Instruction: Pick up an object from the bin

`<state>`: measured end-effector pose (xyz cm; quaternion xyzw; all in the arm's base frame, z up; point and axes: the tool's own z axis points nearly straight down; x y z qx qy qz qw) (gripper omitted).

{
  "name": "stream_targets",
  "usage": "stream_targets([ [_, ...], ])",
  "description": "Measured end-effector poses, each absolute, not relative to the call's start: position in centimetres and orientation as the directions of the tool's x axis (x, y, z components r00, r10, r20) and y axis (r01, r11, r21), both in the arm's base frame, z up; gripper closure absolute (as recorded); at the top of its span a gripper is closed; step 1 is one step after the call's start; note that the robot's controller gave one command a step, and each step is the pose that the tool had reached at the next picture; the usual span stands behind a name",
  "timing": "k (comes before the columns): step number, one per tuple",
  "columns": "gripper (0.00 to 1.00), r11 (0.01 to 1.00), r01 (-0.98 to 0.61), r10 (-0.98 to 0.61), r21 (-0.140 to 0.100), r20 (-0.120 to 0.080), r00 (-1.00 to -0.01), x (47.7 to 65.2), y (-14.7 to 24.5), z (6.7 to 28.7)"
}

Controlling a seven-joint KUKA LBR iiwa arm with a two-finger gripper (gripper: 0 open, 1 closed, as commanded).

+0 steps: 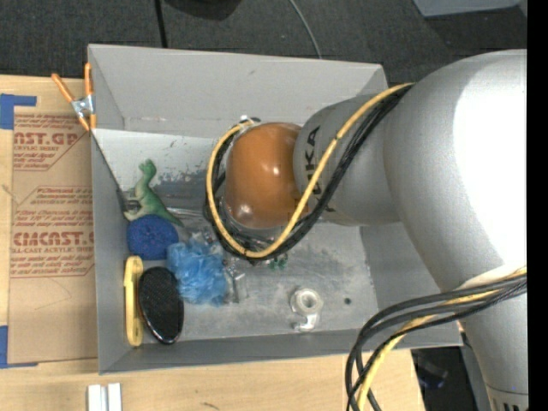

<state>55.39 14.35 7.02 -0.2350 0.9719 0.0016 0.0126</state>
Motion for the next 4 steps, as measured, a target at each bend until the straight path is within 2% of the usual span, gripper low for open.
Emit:
stream_targets([
  [1,1.0,0.89,-0.457,-0.457,-0.003,-0.026,-0.889,55.42,14.35,7.06],
  [4,1.0,0.89,-0.457,-0.457,-0.003,-0.026,-0.889,55.42,14.35,7.06],
])
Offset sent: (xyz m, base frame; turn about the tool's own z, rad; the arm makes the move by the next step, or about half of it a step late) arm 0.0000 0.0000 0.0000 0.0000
